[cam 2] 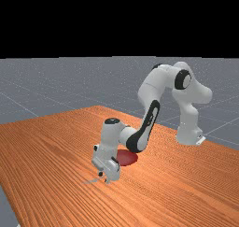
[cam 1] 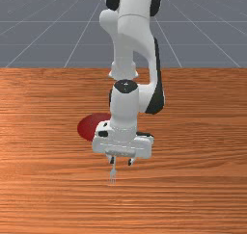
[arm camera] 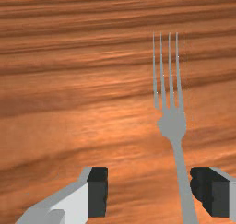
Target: Put the fork on the plate
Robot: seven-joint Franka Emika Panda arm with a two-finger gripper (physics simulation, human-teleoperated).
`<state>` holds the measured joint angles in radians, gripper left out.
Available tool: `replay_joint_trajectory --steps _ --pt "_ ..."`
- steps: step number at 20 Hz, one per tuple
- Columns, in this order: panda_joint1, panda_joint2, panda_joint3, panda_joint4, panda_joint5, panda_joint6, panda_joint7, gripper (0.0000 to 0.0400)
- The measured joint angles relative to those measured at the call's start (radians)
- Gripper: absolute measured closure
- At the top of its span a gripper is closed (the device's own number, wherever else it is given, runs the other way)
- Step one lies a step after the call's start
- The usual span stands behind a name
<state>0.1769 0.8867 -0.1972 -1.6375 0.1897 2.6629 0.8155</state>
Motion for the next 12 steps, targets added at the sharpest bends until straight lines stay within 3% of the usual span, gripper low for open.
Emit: replay_joint_trajectory --steps 1,2,3,8,12 --pt "-0.002 0.000 -0.003 0.003 -0.001 0.003 0.001 0.0217" --pt "-0.004 0.001 -0.005 0.003 -0.001 0.003 0.001 0.0271" --pt "-0.005 -0.002 -0.007 -0.003 -0.002 0.005 0.001 0.0300" --pt "-0.001 -0.057 0.027 -0.072 0.016 -0.009 -0.005 0.0378" --pt "-0.001 -0.109 0.043 -0.044 0.025 -0.105 -0.001 0.0397"
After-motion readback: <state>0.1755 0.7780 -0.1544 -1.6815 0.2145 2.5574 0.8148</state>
